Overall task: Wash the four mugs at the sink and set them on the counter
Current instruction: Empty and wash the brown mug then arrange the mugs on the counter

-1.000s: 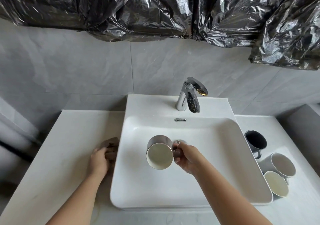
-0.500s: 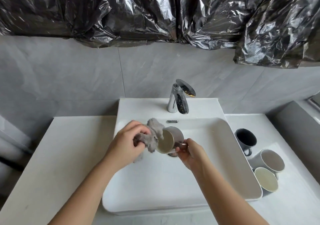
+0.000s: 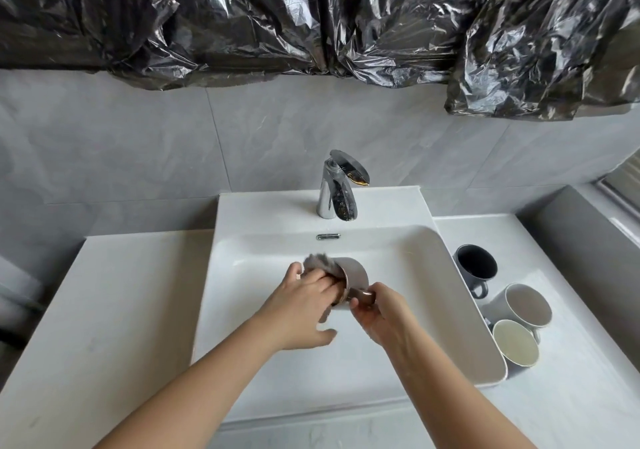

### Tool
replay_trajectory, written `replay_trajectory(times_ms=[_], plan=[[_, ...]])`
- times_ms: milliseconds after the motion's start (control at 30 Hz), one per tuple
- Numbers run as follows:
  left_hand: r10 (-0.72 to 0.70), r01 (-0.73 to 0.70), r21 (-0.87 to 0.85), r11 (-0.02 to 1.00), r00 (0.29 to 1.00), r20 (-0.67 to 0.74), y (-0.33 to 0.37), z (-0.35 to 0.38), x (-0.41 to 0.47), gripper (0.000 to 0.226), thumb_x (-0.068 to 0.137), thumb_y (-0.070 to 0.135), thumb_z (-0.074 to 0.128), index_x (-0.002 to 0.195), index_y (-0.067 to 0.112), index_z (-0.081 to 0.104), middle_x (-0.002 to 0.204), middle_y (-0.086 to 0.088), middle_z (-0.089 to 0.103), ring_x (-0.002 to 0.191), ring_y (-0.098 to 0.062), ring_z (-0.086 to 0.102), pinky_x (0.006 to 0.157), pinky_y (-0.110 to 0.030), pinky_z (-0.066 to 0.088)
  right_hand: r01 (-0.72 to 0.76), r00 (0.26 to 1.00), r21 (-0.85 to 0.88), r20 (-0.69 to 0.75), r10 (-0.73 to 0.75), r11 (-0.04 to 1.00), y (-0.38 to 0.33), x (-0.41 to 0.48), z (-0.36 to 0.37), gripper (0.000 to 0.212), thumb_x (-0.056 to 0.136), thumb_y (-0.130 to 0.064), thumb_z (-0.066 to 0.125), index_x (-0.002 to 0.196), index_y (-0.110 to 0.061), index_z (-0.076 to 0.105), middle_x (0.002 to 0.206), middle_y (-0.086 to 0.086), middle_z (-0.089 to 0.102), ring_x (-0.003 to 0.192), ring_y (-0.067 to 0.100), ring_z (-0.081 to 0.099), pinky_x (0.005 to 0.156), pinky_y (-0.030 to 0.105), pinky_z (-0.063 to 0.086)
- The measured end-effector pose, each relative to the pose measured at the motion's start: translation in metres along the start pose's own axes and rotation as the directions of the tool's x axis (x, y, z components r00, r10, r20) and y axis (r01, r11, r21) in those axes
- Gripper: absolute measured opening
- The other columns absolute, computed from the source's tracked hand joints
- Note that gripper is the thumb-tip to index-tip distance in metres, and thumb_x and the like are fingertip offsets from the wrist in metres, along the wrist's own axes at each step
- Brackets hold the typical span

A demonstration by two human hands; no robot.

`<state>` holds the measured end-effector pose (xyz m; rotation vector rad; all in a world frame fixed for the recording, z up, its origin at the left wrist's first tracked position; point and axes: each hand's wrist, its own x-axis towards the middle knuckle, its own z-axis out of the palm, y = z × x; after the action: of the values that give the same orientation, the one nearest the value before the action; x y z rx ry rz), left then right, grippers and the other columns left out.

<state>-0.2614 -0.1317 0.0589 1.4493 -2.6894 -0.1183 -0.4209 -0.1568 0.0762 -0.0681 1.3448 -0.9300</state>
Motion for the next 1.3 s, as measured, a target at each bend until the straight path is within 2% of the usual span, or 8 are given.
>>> replay_trajectory(times_ms=[333,533,733,833,900,1000,1133,1300], plan=[[0.193,-0.209,0.271,0.94,0.978,0.084,-0.014,0.003,0.006,0.032,0.054,0.014,0.081,0.078,0.023,0.062,0.072,0.006,0.059,0.077,-0.02,0.063,0.092,-0.05,0.051,-0.04,0.987,-0.234,0.142,0.075,0.972,-0.007,0.013,-0.021,0.013,0.092,-0.001,0.047,0.083,0.002,0.056,0.055,0.011,0.058,0.044,0.019,0.055,0.048,0.026,0.053],[0.259,-0.255,0.239,0.937,0.966,0.015,-0.01,-0.009,0.007,0.032,0.062,0.014,0.075,0.09,0.027,0.066,0.077,0.01,0.062,0.078,-0.014,0.06,0.097,-0.056,0.046,-0.094,0.897,-0.51,0.329,0.294,0.855,-0.024,0.018,-0.026,0.06,0.084,-0.062,0.059,0.114,-0.011,0.069,0.108,0.022,0.067,0.094,0.043,0.068,0.078,0.047,0.057],[0.012,-0.03,0.058,0.998,0.959,0.283,0.013,-0.018,0.012,0.036,0.087,-0.003,0.05,0.12,0.012,0.052,0.131,-0.007,0.047,0.129,-0.025,0.038,0.115,-0.063,0.009,0.064,0.907,-0.403,0.406,0.116,0.913,-0.012,0.015,-0.022,0.04,0.092,-0.049,0.055,0.092,-0.014,0.073,0.076,0.012,0.07,0.063,0.025,0.065,0.069,0.036,0.052],[-0.13,0.21,-0.226,0.951,0.937,0.324,0.023,-0.016,0.016,0.038,0.083,-0.006,0.043,0.118,0.01,0.046,0.117,-0.008,0.048,0.116,-0.027,0.039,0.115,-0.052,0.02,0.173,0.883,-0.321,0.469,-0.002,0.931,-0.005,0.019,-0.02,0.041,0.095,-0.045,0.05,0.077,-0.021,0.079,0.073,0.006,0.068,0.06,0.02,0.06,0.062,0.031,0.043],[-0.183,0.384,-0.55,0.742,0.905,0.385,0.022,-0.019,0.021,0.033,0.081,-0.005,0.04,0.107,0.015,0.045,0.093,-0.004,0.048,0.092,-0.022,0.045,0.092,-0.033,0.044,0.267,0.851,-0.283,0.517,-0.088,0.921,-0.004,0.022,-0.02,0.036,0.089,-0.047,0.057,0.096,-0.015,0.071,0.074,0.007,0.063,0.059,0.018,0.057,0.054,0.027,0.04],[-0.129,0.534,-0.83,0.163,0.845,0.518,0.022,-0.025,0.021,0.026,0.068,0.002,0.049,0.09,0.017,0.046,0.071,-0.001,0.037,0.061,-0.013,0.036,0.05,-0.021,0.031,0.442,0.78,-0.225,0.575,-0.248,0.868,0.001,0.034,-0.028,0.05,0.088,-0.045,0.064,0.124,-0.011,0.055,0.101,0.013,0.068,0.088,0.021,0.068,0.074,0.033,0.057],[-0.077,0.342,-0.882,-0.325,0.919,0.385,0.023,-0.01,0.021,0.039,0.075,0.007,0.061,0.113,-0.002,0.061,0.101,-0.012,0.064,0.1,-0.029,0.061,0.089,-0.033,0.047,0.672,0.677,-0.257,0.593,-0.436,0.694,0.01,0.045,-0.036,0.062,0.081,-0.059,0.065,0.135,-0.031,0.05,0.128,0.015,0.062,0.12,0.031,0.059,0.103,0.051,0.046],[-0.243,0.359,-0.901,0.243,0.922,0.302,0.017,-0.01,0.022,0.023,0.092,0.025,0.054,0.114,0.02,0.059,0.106,-0.004,0.066,0.086,-0.016,0.063,0.081,-0.028,0.05,0.453,0.772,-0.408,0.624,-0.12,0.793,0.003,0.038,-0.042,0.082,0.072,-0.078,0.058,0.139,-0.033,0.043,0.133,0.008,0.061,0.119,0.029,0.061,0.094,0.056,0.05]])
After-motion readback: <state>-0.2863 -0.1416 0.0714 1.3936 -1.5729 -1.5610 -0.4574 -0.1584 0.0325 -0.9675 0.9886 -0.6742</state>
